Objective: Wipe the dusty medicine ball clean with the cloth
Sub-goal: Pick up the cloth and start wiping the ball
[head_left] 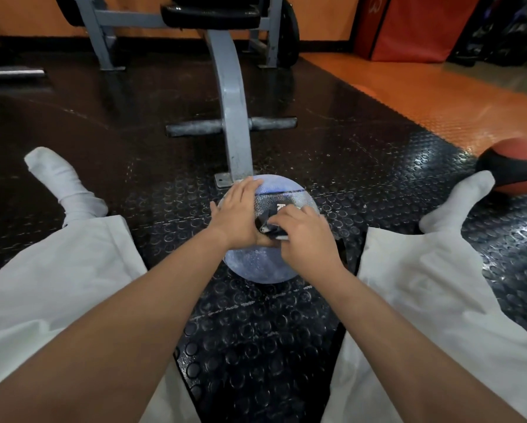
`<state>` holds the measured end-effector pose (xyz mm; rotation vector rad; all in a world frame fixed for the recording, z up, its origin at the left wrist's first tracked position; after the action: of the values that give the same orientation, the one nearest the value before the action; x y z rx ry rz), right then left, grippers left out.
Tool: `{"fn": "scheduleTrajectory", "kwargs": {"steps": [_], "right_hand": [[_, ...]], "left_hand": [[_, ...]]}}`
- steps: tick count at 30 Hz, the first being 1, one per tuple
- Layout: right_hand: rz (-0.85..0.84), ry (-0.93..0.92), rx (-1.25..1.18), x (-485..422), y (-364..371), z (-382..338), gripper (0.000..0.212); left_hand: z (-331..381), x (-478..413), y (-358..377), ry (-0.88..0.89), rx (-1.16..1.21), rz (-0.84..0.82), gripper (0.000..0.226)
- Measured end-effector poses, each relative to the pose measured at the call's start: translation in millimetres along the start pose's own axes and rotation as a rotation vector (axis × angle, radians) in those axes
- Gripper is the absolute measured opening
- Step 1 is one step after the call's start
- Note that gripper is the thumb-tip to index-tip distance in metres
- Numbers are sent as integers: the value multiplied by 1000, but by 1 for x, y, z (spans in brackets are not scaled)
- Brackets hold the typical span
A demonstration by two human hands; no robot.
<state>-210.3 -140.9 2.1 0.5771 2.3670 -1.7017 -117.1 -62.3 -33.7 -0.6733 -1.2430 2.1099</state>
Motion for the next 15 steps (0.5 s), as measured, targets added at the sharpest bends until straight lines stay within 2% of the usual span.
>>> {"fn": "scheduleTrajectory", "kwargs": {"steps": [6,8,12,15], "right_hand": [[-27,223,90,-49,-12,11,44],[-10,240,88,-53,-11,7,43],[24,91,2,-30,-4,-4,38],[-16,-64,-48,-15,-1,-4,32]], "left_hand": [[-3,-4,2,-9,39,9,135],[-2,-5,2,-22,43,-1,135],[-1,-3,-5,-47,48,-3,125],[0,0,-8,-65,21,-19,127]]}}
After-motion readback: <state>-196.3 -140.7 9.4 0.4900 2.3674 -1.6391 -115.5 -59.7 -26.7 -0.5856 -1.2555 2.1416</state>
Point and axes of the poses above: each hand's wrist, its own x-axis away from the middle knuckle, its own y-axis out of the palm, z = x × y, the point moved 8 cm from there along -x, towards the middle knuckle, and after that the axes turned 14 degrees about y, right-handed, at the moved point
